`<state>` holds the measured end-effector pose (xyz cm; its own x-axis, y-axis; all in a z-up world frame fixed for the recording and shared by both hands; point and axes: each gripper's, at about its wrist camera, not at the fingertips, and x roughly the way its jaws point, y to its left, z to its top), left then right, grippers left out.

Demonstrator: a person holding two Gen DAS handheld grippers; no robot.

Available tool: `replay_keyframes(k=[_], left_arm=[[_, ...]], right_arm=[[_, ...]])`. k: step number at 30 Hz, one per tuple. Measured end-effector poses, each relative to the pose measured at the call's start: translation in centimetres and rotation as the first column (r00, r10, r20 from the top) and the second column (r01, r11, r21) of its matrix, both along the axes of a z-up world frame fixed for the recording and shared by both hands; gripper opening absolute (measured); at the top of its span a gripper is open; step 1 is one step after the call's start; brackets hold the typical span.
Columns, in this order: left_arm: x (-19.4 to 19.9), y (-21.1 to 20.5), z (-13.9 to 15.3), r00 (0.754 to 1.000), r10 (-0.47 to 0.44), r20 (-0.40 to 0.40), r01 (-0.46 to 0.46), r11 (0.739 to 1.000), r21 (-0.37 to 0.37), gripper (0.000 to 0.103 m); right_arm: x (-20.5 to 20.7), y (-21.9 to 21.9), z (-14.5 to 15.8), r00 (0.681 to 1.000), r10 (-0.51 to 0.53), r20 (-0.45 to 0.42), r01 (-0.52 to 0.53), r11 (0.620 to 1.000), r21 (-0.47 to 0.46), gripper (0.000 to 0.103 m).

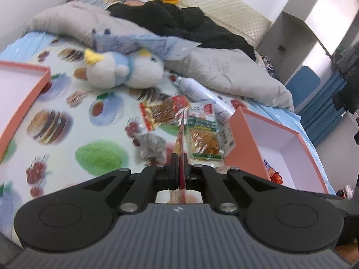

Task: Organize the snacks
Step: 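Lift and carry the red strip and orange bag over the box with both grippers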

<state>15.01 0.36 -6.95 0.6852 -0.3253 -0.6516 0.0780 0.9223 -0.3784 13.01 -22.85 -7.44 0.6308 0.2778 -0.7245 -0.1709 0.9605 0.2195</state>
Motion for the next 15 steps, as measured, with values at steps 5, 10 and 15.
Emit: replay_keyframes(k=[5, 10, 15], left_arm=[[1.4, -1.2, 2.7, 0.999, -0.031, 0.031, 0.030, 0.999, 0.016, 0.001], [2.7, -3.0, 5.6, 0.994, -0.087, 0.064, 0.085, 0.996, 0.030, 0.001], [4.0, -5.5, 8.6, 0.982, -0.153, 0.112, 0.147, 0.988, 0.054, 0.001]], right_arm=[[0.6, -0.8, 2.6, 0.999, -0.017, 0.037, 0.017, 1.000, -0.001, 0.007], [0.9, -1.9, 5.0, 0.995, -0.037, 0.092, 0.039, 0.999, -0.014, 0.007], [0.9, -3.6, 7.3, 0.986, -0.071, 0.150, 0.074, 0.997, -0.015, 0.007]])
